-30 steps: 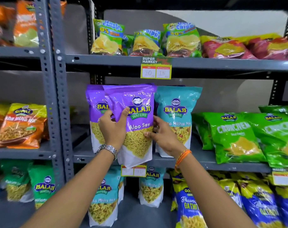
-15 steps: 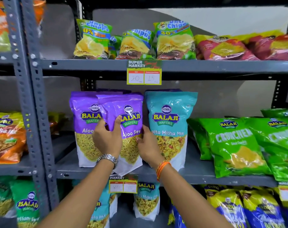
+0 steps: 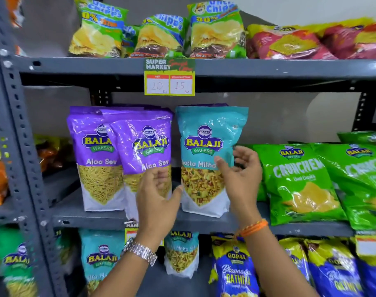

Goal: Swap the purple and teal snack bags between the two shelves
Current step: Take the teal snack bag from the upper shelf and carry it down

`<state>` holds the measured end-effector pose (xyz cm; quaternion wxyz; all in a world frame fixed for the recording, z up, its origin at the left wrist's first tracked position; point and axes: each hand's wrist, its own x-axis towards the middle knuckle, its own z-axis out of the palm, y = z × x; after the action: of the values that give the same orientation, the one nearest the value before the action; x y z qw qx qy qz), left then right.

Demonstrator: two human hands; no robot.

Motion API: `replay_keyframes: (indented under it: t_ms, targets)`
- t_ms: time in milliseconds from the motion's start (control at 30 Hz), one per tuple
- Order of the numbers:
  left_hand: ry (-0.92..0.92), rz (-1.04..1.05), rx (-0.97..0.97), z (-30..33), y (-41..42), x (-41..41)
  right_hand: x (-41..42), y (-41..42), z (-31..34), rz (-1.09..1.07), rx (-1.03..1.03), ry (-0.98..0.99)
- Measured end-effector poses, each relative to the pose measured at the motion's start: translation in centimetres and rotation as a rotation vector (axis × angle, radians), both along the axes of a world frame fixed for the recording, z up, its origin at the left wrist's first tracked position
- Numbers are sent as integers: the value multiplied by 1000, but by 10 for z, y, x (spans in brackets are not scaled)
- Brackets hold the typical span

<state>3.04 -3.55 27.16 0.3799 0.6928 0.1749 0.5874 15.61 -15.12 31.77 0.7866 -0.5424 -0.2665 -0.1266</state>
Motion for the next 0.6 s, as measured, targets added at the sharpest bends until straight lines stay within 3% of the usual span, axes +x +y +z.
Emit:
replay_keyframes:
  t_ms: [100,167,267,400,600]
  targets:
    - [287,-122,-30,-2,-4,21,24,2,7,118,-65,78]
    - [380,-156,-51,2,-9,31,35,3,9,286,-135,115]
    - [414,-176,-99,5,-8,47,48,7,5,428,-220,117]
    - [403,-225,-184,2,-4,59,63,10,-3,463,-275,94]
    - [438,-119,-50,4,-14,50,61,-10,-3,500,-274,68]
